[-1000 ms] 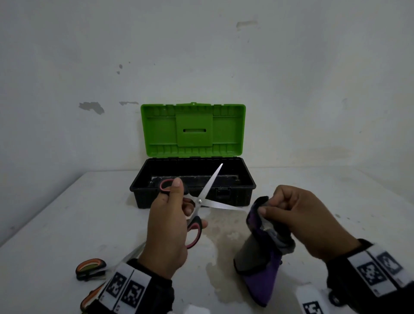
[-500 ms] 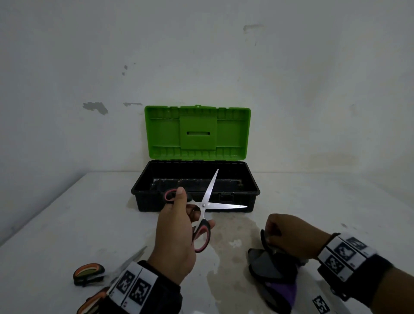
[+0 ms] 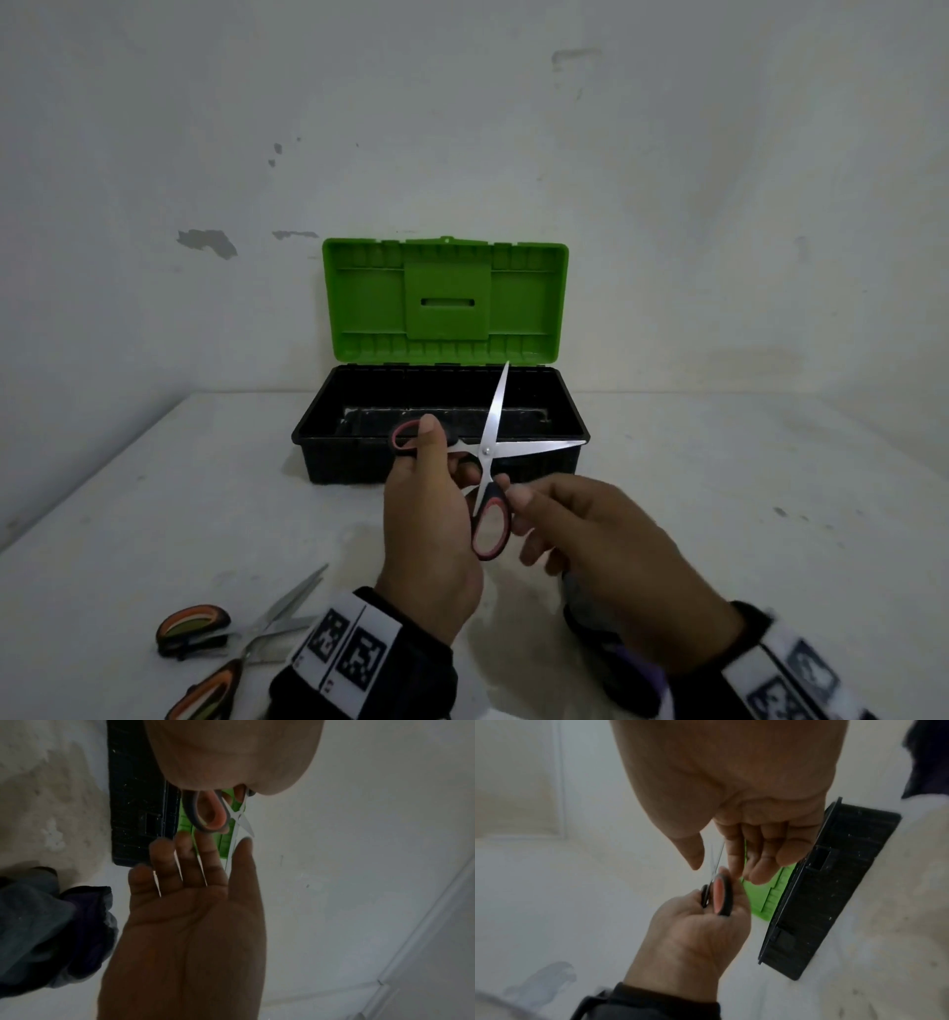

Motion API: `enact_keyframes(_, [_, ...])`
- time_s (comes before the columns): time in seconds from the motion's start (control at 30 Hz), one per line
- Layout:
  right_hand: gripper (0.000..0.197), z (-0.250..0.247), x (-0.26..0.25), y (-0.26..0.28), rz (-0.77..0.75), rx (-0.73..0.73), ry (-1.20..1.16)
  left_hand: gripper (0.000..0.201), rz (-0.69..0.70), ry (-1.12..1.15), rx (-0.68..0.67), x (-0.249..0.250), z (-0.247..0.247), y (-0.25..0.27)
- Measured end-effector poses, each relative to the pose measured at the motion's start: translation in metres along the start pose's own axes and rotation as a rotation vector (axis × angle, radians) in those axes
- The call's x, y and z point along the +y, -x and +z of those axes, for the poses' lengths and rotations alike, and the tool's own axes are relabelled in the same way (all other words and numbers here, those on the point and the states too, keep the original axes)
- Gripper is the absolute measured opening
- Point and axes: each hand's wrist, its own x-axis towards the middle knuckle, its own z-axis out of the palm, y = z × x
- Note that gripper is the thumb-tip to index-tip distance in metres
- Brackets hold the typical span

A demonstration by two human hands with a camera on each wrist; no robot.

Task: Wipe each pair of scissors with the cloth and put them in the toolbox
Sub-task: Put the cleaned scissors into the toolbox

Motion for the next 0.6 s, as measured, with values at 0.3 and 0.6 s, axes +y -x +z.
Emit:
enact_keyframes(0.3, [0.029,0.011,0.001,-0.001,0.006,-0.031,-0.158,0.021,0.079,-0.214,-0.087,0.011,-0.029,-0.007])
enact_keyframes(0.6, [0.017,-0.009,0.001,-0.013,0.03,0.025,-0.225,0.01,0.16,-0.706,-0.412,0.033,-0.062,-0.011])
